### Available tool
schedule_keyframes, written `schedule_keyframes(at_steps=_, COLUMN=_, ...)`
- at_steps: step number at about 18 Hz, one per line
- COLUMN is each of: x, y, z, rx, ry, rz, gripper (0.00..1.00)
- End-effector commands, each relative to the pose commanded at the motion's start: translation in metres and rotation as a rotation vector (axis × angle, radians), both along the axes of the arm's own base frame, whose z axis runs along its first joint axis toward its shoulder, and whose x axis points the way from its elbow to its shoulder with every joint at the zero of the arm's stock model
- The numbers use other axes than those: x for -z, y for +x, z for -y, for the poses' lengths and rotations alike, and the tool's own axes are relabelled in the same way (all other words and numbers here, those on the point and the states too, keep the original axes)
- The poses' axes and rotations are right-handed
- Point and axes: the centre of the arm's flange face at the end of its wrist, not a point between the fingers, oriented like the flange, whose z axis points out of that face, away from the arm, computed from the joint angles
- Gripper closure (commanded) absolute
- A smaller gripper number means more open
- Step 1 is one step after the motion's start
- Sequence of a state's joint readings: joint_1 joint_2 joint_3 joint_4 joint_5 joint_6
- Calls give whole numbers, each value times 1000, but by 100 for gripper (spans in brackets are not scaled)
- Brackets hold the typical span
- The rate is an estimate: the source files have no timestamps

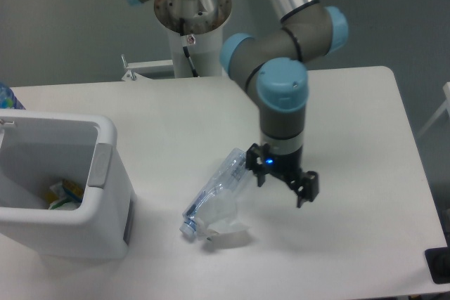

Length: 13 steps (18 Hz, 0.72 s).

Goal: Place the trash in the trash can
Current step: 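Move the gripper over the crumpled clear plastic bag and lower it, then close the gripper on the plastic bag and lift it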

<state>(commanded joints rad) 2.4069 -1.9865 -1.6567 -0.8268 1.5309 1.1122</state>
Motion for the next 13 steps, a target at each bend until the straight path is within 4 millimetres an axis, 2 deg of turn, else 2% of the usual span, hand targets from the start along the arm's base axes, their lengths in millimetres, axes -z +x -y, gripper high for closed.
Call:
schedule_keyframes(at_steps=9, x=30, y=60, z=-38, rx=31, ry=-27, rz=51, gripper=0)
schedule_keyframes(at_steps=13, x=42, y=75, z=-48, rx=13, ry=-39, rz=73, gripper=1)
